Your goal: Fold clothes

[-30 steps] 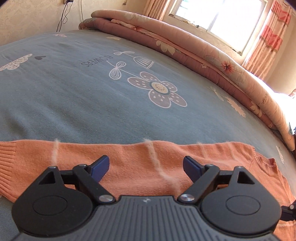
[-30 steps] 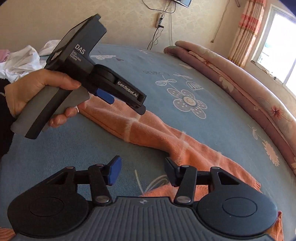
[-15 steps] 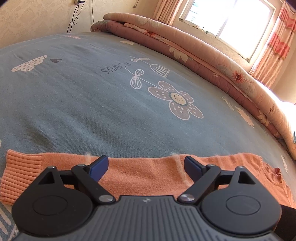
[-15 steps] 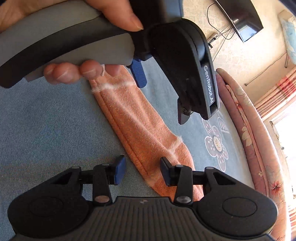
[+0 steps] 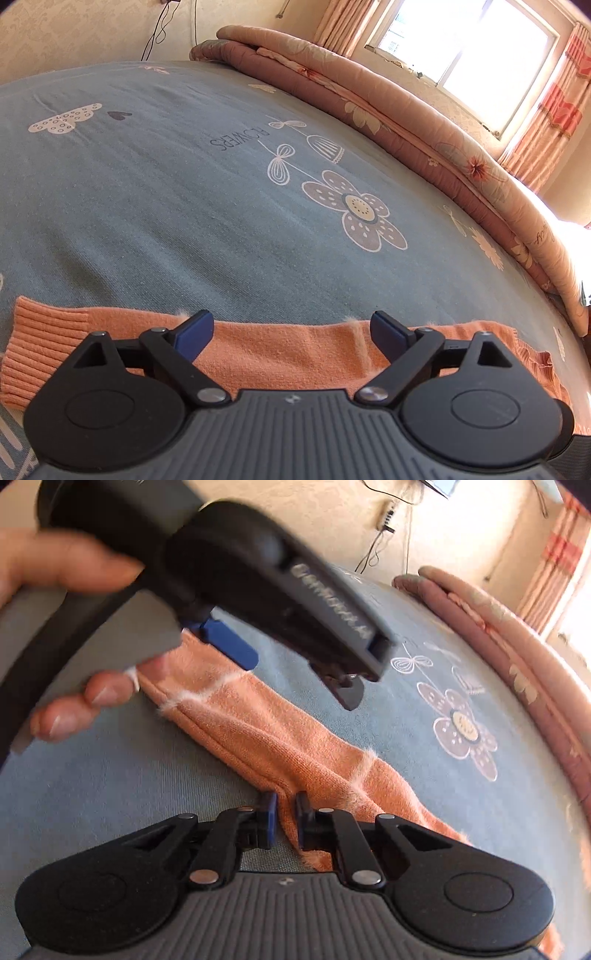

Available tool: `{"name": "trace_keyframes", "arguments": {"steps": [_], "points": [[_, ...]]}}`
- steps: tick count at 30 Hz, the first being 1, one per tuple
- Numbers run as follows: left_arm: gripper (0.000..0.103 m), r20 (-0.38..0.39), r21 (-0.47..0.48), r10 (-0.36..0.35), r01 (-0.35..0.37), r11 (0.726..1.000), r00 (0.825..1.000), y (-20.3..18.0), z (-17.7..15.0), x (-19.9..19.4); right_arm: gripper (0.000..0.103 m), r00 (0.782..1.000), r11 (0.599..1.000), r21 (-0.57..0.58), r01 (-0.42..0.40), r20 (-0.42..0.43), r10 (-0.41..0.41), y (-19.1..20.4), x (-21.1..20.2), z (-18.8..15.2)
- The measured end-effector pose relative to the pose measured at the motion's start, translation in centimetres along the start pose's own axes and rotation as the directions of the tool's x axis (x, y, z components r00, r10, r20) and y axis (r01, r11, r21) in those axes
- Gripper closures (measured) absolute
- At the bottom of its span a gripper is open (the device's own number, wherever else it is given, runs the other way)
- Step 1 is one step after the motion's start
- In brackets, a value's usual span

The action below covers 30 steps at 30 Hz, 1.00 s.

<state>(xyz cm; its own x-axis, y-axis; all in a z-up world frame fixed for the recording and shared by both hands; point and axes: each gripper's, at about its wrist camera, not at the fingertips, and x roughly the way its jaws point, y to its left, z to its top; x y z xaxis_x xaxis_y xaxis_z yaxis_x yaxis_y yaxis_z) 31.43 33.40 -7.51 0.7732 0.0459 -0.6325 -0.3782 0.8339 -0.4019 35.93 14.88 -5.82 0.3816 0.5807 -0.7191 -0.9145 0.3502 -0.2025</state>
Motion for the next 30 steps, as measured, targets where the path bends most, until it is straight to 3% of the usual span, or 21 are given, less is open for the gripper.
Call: {"name": "trace_keyframes", "arguments": {"steps": [3, 5, 7, 10, 14, 17, 20, 27, 30], "points": [[0.011, 0.004, -0.026, -0.007, 0.007, 1.0, 1.0, 0.4, 0.2, -0.2, 0.091, 0.991, 0.974, 0.181, -0.135, 0.038, 0.13, -2.4, -1.6, 0.5], [0.011, 0.005, -0.037, -0.007, 0.007, 0.999, 1.0, 0.5, 0.3, -0.2, 0.088, 0.974, 0.923, 0.311, -0.227, 0.07, 0.216, -4.1, -2.0, 0.0], [0.011, 0.006, -0.048, -0.007, 0.007, 0.999, 1.0, 0.6, 0.3, -0.2, 0.087, 0.948, 0.846, 0.431, -0.314, 0.103, 0.3, -5.2, -1.7, -0.2], [0.011, 0.004, -0.049, -0.005, 0.005, 0.999, 1.0, 0.5, 0.4, -0.2, 0.084, 0.969, 0.847, 0.471, -0.248, 0.136, 0.208, -6.0, -3.6, -1.5], [0.011, 0.005, -0.021, -0.027, 0.027, 0.999, 1.0, -0.2, 0.3, -0.2, 0.084, 0.996, 0.924, 0.374, -0.08, 0.068, 0.058, -4.7, -5.7, -1.8], [0.011, 0.008, -0.012, -0.041, 0.042, 0.999, 0.999, -0.8, 0.2, -0.2, 0.084, 0.999, 0.961, 0.274, 0.032, 0.009, -0.036, -3.0, -6.6, -2.7], [0.011, -0.006, 0.018, -0.05, 0.05, 0.999, 0.999, -1.8, -0.1, 0.2, 0.084, 0.99, 0.953, 0.27, 0.139, -0.062, -0.127, -3.6, -6.2, -3.8], [0.011, -0.021, 0.074, -0.039, 0.041, 0.996, 0.999, -3.3, -0.6, 0.7, 0.085, 0.99, 0.91, 0.397, 0.119, -0.122, -0.076, -6.2, -0.3, -4.3], [0.011, -0.027, 0.075, -0.037, 0.039, 0.996, 0.999, -3.5, -0.7, 0.9, 0.084, 0.993, 0.905, 0.413, 0.098, -0.1, -0.062, -6.4, -0.9, -4.3]]}}
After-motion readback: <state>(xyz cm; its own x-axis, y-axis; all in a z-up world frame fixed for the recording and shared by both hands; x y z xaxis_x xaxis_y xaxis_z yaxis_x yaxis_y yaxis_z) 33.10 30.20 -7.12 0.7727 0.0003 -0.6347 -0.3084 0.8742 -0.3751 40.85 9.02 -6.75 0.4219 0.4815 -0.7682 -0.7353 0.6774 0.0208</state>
